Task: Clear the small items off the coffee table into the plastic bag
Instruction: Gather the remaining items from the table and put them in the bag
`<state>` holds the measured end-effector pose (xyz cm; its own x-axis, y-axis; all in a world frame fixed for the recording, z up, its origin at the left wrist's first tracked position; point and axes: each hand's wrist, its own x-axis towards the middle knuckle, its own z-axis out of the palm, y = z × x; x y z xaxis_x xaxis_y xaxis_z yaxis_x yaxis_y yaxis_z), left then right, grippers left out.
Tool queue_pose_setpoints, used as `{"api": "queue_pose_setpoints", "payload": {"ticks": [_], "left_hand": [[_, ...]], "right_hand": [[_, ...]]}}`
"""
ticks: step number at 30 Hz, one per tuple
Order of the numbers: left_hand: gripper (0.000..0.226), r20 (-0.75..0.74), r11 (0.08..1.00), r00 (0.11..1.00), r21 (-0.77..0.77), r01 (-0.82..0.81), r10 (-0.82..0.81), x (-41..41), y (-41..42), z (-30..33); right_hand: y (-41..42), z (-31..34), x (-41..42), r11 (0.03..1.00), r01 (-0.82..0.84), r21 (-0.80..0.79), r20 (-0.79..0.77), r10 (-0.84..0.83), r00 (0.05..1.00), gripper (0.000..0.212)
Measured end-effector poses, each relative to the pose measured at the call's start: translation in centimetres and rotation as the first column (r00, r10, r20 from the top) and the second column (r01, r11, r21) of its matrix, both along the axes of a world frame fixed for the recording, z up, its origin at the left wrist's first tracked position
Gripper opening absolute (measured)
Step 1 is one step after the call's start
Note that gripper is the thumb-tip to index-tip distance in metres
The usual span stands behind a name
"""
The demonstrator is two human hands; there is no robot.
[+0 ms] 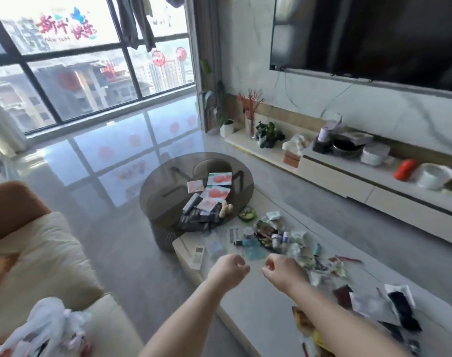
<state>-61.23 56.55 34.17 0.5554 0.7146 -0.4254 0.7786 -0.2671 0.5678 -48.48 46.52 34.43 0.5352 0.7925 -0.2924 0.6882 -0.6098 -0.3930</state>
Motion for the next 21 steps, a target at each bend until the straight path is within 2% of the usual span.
{"api": "queue_pose_setpoints", "payload": {"ticks": [4, 9, 13, 19, 21], "left_hand": [[0.030, -0.016, 0.998, 0.998, -0.016, 0.067, -0.068, 5.6, -6.9, -0.5], [0.028, -0.033, 0.984, 0.984, -0.041, 0.171, -0.173, 11.7, -14.9, -2.1], [0.025, -0.068, 0.963, 0.965, -0.111, 0.245, -0.254, 15.6, -20.3, -3.3], [0.024, -0.119, 0.916, 0.912, -0.144, 0.375, -0.392, 20.4, -25.0, -5.5], [0.028, -0.148, 0.894, 0.883, -0.137, 0.428, -0.445, 21.9, -25.7, -6.5]], "right_hand": [[-7.9, -0.7, 4.9, 0.997, 0.068, -0.021, -0.019, -0.069, 0.997, 0.015], [-16.8, -2.2, 10.0, 0.988, 0.149, -0.042, -0.004, -0.150, 0.989, 0.020], [-23.0, -3.8, 12.6, 0.964, 0.255, -0.071, -0.070, -0.259, 0.963, 0.019], [-29.3, -6.2, 15.5, 0.879, 0.456, -0.142, -0.150, -0.474, 0.867, 0.015], [-30.7, -7.1, 16.2, 0.833, 0.525, -0.176, -0.198, -0.552, 0.810, 0.025]]}}
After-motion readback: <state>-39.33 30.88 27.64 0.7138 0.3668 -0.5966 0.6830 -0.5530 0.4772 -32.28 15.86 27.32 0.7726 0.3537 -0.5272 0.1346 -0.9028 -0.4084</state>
